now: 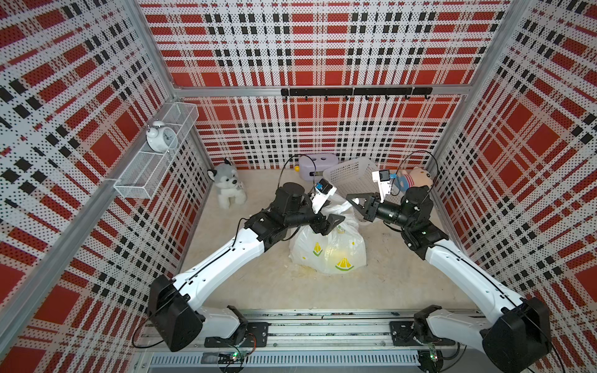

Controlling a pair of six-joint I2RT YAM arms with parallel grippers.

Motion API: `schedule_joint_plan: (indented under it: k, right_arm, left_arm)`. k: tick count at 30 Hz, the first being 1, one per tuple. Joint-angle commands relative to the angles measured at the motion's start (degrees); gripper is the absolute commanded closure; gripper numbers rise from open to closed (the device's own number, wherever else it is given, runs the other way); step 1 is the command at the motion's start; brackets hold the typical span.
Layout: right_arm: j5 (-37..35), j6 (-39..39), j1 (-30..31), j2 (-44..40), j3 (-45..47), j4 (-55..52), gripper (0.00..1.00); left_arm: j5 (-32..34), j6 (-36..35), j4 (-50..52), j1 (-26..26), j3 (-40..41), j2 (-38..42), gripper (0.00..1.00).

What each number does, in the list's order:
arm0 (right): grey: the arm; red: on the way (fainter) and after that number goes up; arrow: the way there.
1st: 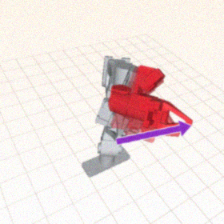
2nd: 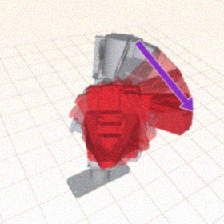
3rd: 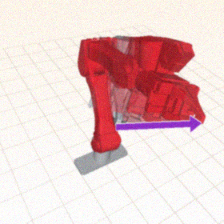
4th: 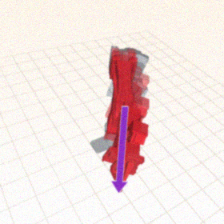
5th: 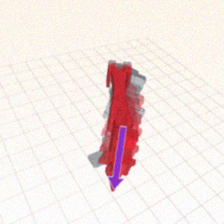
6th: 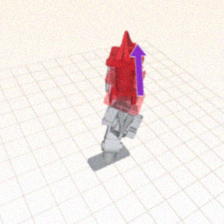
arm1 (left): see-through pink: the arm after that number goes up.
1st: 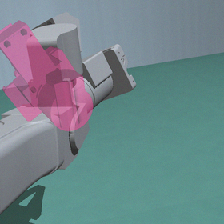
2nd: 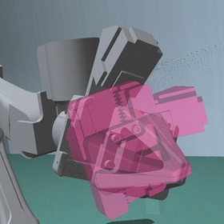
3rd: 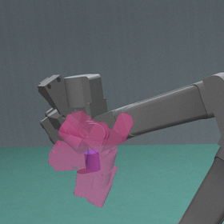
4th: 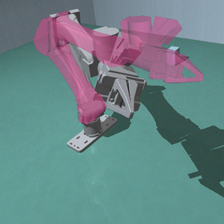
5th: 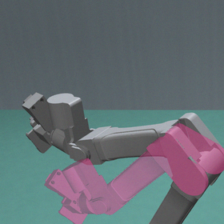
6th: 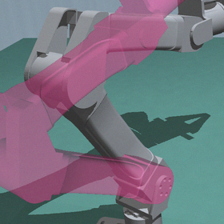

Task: Place the banana into a plastic bag & tie a knot
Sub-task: Cross the plastic bag at the center of the board.

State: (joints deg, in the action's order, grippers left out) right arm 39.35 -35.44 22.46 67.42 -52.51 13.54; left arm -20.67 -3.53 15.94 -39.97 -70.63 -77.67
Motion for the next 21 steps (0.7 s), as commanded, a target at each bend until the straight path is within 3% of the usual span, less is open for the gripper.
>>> schedule_joint_plan:
  k: [1, 6, 9, 11, 16, 21]
  right_arm:
    - [0.10, -0.05, 0.31, -0.80, 0.28, 0.70, 1.00]
    - [0.48, -0.19, 0.33, -0.75, 0.79, 0.94, 1.00]
    - [0.53, -0.45, 0.36, -1.06, 1.18, 1.05, 1.00]
    - [0.71, -0.56, 0.33, -1.54, 1.57, 1.06, 1.00]
    - [3.51, -2.56, 1.05, -2.30, 4.19, 4.06, 1.00]
    - [3.18, 0.19, 7.85, -1.74, 5.52, 2.55, 1.00]
  left_arm:
    - [2.65, -2.73, 3.24, -0.29, -2.40, -1.08, 0.25]
    - [0.06, -2.29, 2.69, 0.57, -2.43, -0.57, 0.75]
    - [-1.08, -1.66, 2.29, 1.19, -2.06, 0.08, 0.95]
    - [-1.80, -0.63, 1.09, 1.86, -1.24, 0.90, 1.00]
    - [-2.28, 4.39, -3.59, 2.92, 0.06, 2.22, 1.00]
    - [-0.62, 9.80, -5.53, 3.31, -0.65, 1.80, 1.00]
